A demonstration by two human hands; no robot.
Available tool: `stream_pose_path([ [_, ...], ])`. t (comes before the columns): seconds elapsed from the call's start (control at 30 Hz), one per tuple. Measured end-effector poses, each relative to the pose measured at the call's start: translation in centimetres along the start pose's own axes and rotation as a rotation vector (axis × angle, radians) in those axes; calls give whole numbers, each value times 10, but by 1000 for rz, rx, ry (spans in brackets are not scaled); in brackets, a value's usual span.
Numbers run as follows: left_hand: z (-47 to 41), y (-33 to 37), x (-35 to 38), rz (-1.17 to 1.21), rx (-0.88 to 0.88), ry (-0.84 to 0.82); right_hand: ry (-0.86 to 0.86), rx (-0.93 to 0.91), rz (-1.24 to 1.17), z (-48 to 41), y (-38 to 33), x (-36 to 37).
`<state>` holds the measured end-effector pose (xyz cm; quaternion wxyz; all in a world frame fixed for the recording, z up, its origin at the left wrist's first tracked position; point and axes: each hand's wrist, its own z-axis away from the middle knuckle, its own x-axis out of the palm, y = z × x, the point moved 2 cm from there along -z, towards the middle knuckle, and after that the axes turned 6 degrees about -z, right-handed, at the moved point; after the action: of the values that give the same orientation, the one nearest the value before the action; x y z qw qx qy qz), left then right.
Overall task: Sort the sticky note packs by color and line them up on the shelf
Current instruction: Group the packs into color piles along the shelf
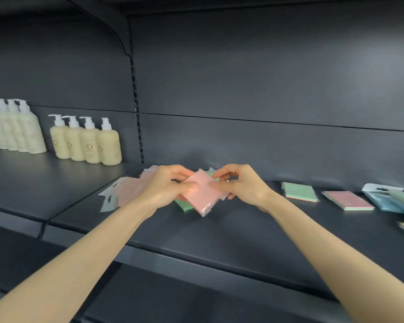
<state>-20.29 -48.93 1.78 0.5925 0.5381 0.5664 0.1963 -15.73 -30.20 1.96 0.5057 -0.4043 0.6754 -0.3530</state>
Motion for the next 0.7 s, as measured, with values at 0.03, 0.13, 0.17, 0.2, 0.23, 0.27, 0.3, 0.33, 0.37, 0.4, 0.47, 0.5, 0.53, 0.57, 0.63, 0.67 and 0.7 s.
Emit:
stream_pose_path([
  [0.03, -1, -8, -14, -4, 2, -3, 5, 4, -5, -6, -4, 15],
  [0.13, -5, -35, -58, -66, -4, 10, 40, 4, 16, -24, -12, 63],
  [0.17, -6, -44, -71, -70, -12, 5, 50, -3, 30, -30, -14, 79],
  [0.2, -6, -54, -83, -80, -15, -4, 57, -7, 43, -35, -15, 95],
  [0.23, -7, -63, -95, -110, -6, -9, 65, -7, 59, -40, -15, 109],
  [0.27, -8, -73, -106, -157, 7, -11, 73, -3, 79, -45, -16, 122],
  [0.3, -10, -81, -115, -201, 18, -16, 81, 1, 98, -49, -17, 134],
  [0.33, -12, -88, -124, -235, 22, -22, 90, 6, 118, -54, -18, 145],
  [0.37, -15, -95, -132, -261, 22, -29, 97, 10, 139, -58, -19, 155],
  [0.4, -16, -101, -138, -283, 17, -33, 105, 15, 167, -63, -20, 164],
  [0.47, -20, -112, -147, -322, 18, -37, 124, 19, 246, -71, -22, 179],
  [0.5, -22, -116, -151, -336, 24, -42, 132, 19, 285, -75, -23, 185],
  [0.53, -23, -119, -154, -347, 29, -47, 133, 17, 318, -78, -25, 189],
  [0.57, -25, -122, -156, -359, 34, -54, 126, 17, 352, -81, -26, 192],
  [0.63, -28, -128, -160, -426, 62, -62, 92, 18, 429, -85, -28, 198],
  [0.67, -29, -131, -161, -467, 81, -65, 75, 25, 454, -87, -27, 200],
  [0.7, -30, -134, -161, -489, 94, -72, 61, 37, 465, -88, -27, 201],
])
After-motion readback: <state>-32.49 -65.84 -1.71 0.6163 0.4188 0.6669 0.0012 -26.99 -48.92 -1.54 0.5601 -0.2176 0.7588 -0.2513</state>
